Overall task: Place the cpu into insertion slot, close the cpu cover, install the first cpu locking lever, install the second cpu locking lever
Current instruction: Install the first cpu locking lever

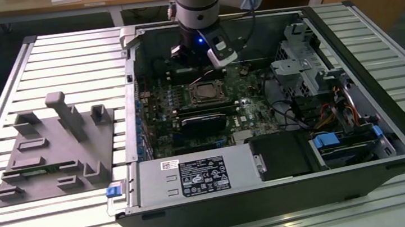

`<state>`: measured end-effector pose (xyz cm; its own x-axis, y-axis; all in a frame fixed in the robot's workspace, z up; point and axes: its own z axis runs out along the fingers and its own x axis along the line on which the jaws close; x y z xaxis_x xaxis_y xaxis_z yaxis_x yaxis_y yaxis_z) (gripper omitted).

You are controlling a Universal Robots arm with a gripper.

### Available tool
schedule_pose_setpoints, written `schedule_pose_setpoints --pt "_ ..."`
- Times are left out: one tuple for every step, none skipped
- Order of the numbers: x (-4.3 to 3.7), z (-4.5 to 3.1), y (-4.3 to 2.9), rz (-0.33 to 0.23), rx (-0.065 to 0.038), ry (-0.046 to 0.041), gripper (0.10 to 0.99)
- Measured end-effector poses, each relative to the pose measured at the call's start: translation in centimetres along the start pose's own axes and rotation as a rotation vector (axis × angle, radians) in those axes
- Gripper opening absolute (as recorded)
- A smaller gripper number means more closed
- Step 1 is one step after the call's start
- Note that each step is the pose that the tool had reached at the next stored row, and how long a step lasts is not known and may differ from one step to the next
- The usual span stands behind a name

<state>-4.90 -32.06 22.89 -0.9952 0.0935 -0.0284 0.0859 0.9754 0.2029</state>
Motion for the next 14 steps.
schedule_pose_setpoints --pt "-0.09 0.09 0.0 0.001 0.0 -0.0001 0.106" --pt "-0.17 0.18 0.0 0.001 0.0 -0.0003 0.106" --pt "-0.26 0.27 0.0 0.002 0.0 -0.0005 0.106" --pt "-0.35 0.36 0.01 0.003 0.0 -0.0007 0.106" --pt "-0.42 0.44 0.03 0.004 0.0 -0.0007 0.106" --pt "-0.45 0.53 0.08 0.004 0.0 -0.0008 0.106" --pt "-0.47 0.62 0.16 0.004 0.0 -0.0009 0.106" --pt "-0.49 0.72 0.24 0.004 0.0 -0.001 0.106" --pt "-0.5 0.81 0.34 0.004 0.0 -0.001 0.106" --pt "-0.52 0.9 0.42 0.004 0.001 -0.0009 0.106" --pt "-0.56 0.98 0.48 0.005 0.001 -0.001 0.106" --pt "-0.6 1.08 0.53 0.005 0.002 -0.0011 0.106" --pt "-0.65 1.18 0.6 0.005 0.005 -0.0015 0.106" --pt "-0.71 1.27 0.65 0.005 0.008 -0.0019 0.106"
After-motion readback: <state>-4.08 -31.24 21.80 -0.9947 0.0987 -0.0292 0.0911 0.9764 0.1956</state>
